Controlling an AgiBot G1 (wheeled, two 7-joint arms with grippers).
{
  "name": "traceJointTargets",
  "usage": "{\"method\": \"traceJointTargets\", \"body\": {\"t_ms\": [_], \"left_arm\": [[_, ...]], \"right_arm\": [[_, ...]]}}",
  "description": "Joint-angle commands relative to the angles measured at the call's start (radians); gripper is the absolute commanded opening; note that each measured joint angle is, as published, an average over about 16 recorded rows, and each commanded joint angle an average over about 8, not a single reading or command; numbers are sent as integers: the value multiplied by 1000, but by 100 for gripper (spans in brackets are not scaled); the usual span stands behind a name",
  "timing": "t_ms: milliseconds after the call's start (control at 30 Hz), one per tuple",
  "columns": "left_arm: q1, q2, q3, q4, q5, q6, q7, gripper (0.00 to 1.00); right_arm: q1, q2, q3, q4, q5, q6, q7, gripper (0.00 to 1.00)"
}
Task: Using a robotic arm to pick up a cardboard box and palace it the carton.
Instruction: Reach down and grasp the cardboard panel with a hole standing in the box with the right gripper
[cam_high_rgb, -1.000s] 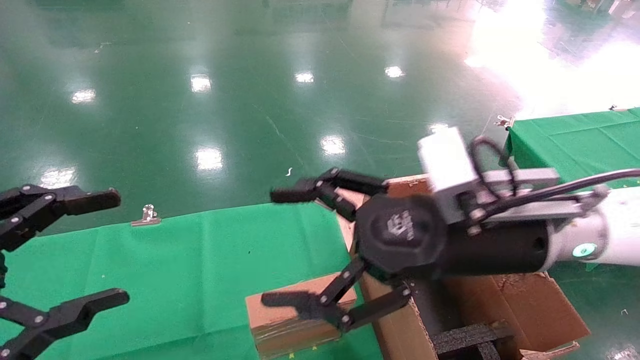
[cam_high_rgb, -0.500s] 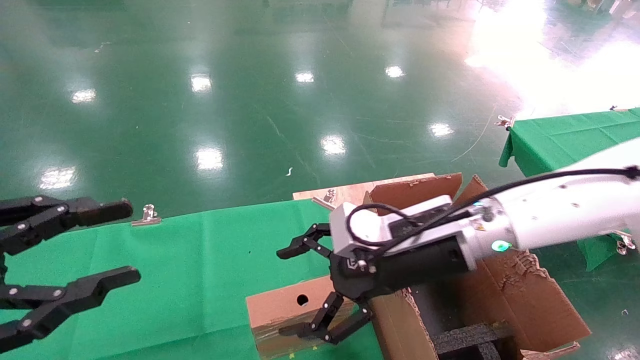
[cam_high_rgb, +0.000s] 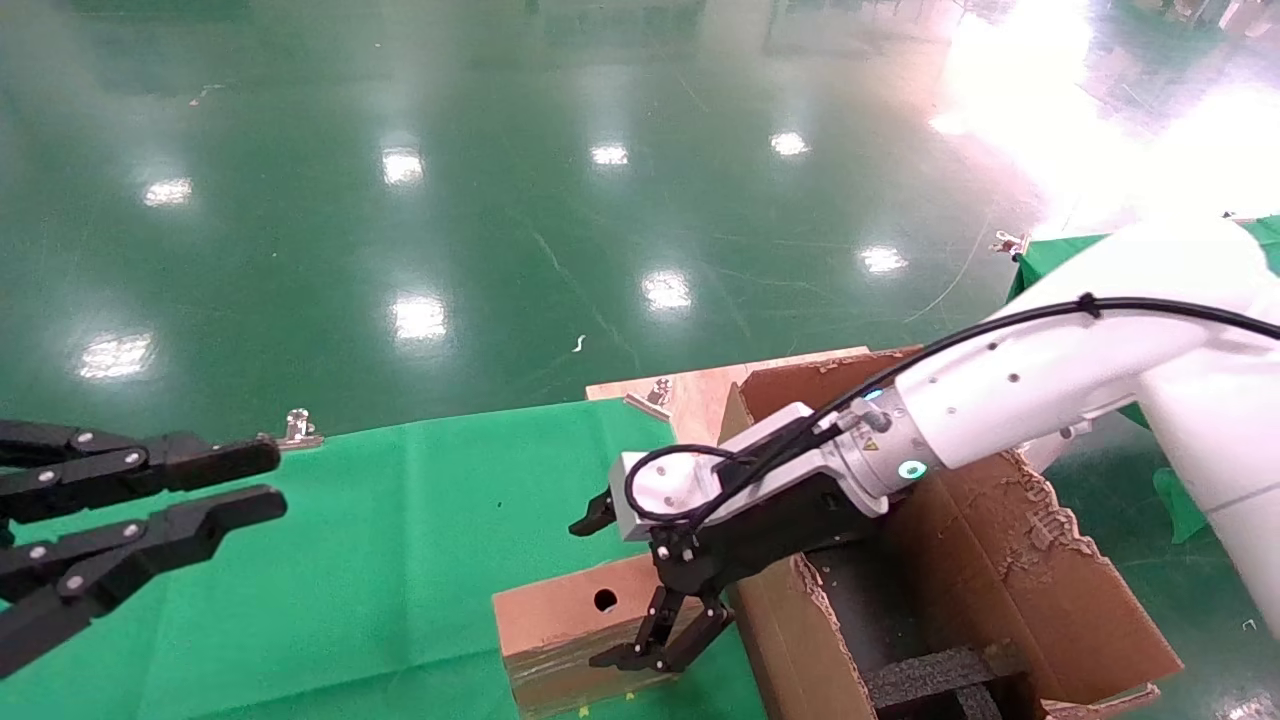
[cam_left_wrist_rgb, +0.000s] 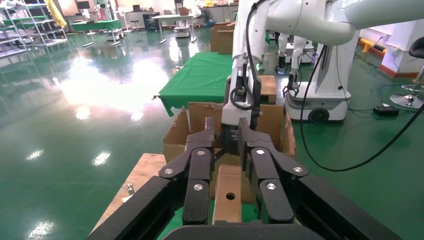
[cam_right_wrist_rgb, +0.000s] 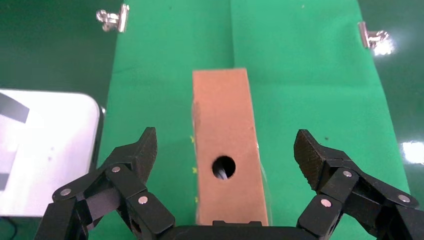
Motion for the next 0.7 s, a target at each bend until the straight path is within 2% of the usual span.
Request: {"method": "traceJointTargets", "body": {"t_ms": [33,300,533,567,600,633,700], "left_arm": [[0,0,0,0,0,0,0,0],[0,0,0,0,0,0,0,0],[0,0,0,0,0,0,0,0],[0,0,0,0,0,0,0,4],[0,0,0,0,0,0,0,16],[0,0,0,0,0,0,0,29],[0,0,0,0,0,0,0,53]], "right_arm": [[14,-14,-22,-21,-14,0,-16,100],[76,-58,-106,-29,-108,7,-75,100],[99,-82,-145,-28,-135,12,-94,100],[100,-85,-149,-28,-137,13,-95,100],[101,-87,-153,-28,-137,13,-96,100],[102,-89,-156,-28,-137,14,-96,95],[104,-92,-161,-28,-138,14,-97,78]]}}
